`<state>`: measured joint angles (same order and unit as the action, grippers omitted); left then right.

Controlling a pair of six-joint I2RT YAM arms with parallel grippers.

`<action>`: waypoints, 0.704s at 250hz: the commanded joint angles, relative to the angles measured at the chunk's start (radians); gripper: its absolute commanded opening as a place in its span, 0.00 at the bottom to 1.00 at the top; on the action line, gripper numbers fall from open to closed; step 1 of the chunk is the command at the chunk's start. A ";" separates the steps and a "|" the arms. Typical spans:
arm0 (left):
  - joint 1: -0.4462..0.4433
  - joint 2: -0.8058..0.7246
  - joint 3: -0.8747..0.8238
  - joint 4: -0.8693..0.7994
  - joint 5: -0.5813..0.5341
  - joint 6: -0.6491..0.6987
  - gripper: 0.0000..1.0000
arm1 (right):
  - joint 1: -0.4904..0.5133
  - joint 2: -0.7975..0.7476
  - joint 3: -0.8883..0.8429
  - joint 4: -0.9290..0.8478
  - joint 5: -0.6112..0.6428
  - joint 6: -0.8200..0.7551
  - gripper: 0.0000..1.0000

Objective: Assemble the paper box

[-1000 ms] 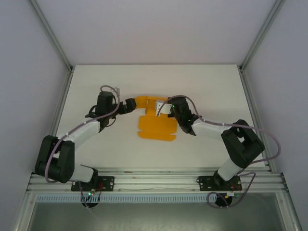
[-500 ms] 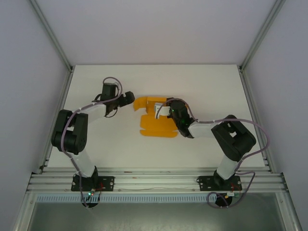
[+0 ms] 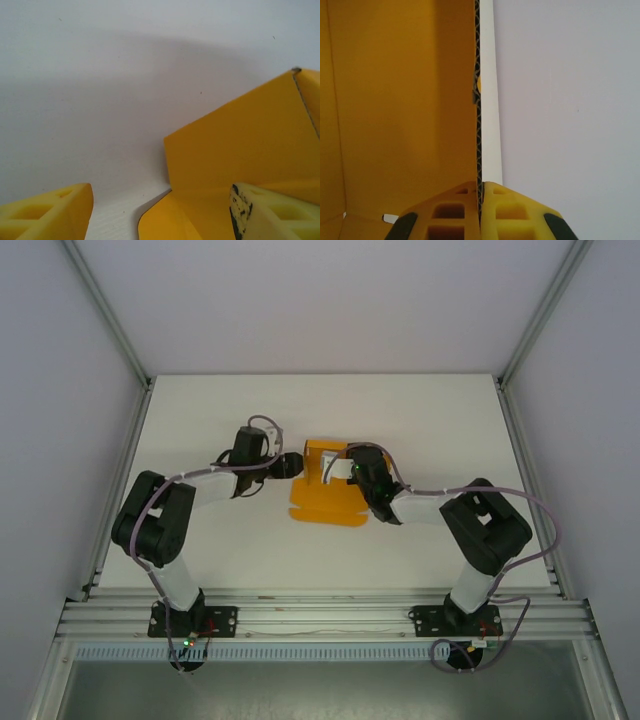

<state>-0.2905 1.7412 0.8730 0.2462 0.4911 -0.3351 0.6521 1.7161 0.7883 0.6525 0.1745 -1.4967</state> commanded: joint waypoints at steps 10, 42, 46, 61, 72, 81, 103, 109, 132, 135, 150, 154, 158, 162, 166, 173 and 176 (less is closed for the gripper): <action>-0.016 -0.001 -0.056 0.141 -0.016 0.048 0.71 | 0.006 -0.016 0.014 -0.037 0.031 -0.025 0.00; -0.023 -0.001 -0.096 0.207 -0.013 0.095 0.71 | 0.018 -0.009 -0.013 -0.006 0.053 -0.116 0.00; -0.025 0.000 -0.102 0.219 -0.011 0.103 0.71 | 0.021 -0.007 -0.016 0.000 0.055 -0.125 0.00; -0.035 0.001 -0.126 0.267 -0.007 0.135 0.71 | 0.031 0.002 -0.025 0.015 0.070 -0.152 0.00; -0.045 0.003 -0.141 0.304 0.000 0.153 0.71 | 0.039 0.010 -0.031 0.038 0.076 -0.164 0.00; -0.054 0.003 -0.147 0.325 0.001 0.161 0.72 | 0.043 0.019 -0.038 0.059 0.079 -0.178 0.00; -0.061 0.010 -0.154 0.355 -0.011 0.173 0.72 | 0.051 0.040 -0.049 0.102 0.098 -0.214 0.00; -0.063 0.013 -0.153 0.361 -0.017 0.174 0.72 | 0.052 0.047 -0.054 0.118 0.100 -0.223 0.00; -0.064 0.022 -0.146 0.381 -0.048 0.166 0.71 | 0.058 0.060 -0.073 0.153 0.107 -0.252 0.00; -0.065 0.024 -0.145 0.386 -0.051 0.165 0.72 | 0.059 0.060 -0.074 0.151 0.109 -0.252 0.00; -0.070 0.032 -0.142 0.419 -0.061 0.167 0.71 | 0.066 0.054 -0.075 0.119 0.108 -0.242 0.00; -0.072 0.036 -0.140 0.427 -0.064 0.170 0.71 | 0.066 0.050 -0.075 0.105 0.105 -0.235 0.00; -0.074 0.040 -0.139 0.432 -0.060 0.175 0.71 | 0.067 0.046 -0.074 0.086 0.102 -0.226 0.00; -0.075 0.044 -0.134 0.437 -0.057 0.179 0.71 | 0.067 0.043 -0.071 0.062 0.099 -0.218 0.00; -0.077 0.047 -0.131 0.440 -0.059 0.182 0.71 | 0.068 0.040 -0.066 0.035 0.097 -0.207 0.00; -0.083 0.054 -0.125 0.447 -0.060 0.187 0.71 | 0.067 0.032 -0.058 -0.009 0.091 -0.188 0.00; -0.084 0.058 -0.122 0.450 -0.059 0.189 0.71 | 0.068 0.031 -0.053 -0.025 0.088 -0.178 0.00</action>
<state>-0.3565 1.7638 0.7254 0.5903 0.4591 -0.1864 0.7044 1.7592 0.7368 0.7826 0.2710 -1.6955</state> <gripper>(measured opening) 0.714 0.049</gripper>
